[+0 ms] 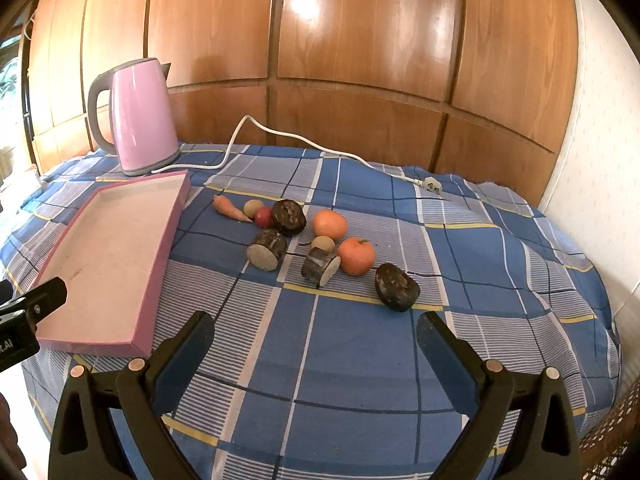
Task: Organize fruits
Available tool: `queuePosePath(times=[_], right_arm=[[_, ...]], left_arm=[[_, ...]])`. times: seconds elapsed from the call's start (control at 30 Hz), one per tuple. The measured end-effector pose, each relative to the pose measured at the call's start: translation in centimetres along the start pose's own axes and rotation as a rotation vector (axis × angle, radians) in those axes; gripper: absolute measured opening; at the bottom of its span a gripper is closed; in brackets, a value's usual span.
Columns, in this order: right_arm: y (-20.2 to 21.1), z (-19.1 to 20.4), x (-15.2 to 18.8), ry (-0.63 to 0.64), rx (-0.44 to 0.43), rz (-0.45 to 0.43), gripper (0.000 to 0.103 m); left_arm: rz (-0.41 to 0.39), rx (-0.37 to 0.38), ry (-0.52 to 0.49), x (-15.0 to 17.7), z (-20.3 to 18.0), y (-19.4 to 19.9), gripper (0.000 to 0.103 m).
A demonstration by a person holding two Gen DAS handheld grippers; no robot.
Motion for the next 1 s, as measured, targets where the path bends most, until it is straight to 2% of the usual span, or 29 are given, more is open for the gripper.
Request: queuePosePath(times=[0.87, 0.93, 1.0], right_arm=[[-0.3, -0.9, 0.2, -0.025, 0.003, 0.009, 0.103], [-0.4, -1.2, 0.0, -0.031, 0.003, 0.01, 0.103], [-0.5, -1.5, -0.2, -0.039, 0.007, 0.007, 0.103]], left_arm=[[0.01, 0.018, 0.001, 0.4, -0.1, -0.3, 0.103], [0.01, 0.045, 0.001, 0.4, -0.4, -0.4, 0.103], [-0.01, 0.115, 0.016, 0.3, -0.9, -0.2, 0.103]])
Point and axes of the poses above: each gripper's, at about its wrist camera, not at the fingertips, and y roughly against the way its jaws point, z to its left, x to its underside, the point moved 10 cm from there along -y, roughly the way its jaws point, and after that the axes turned 15 degrees about -y, right-handed, at the moved point
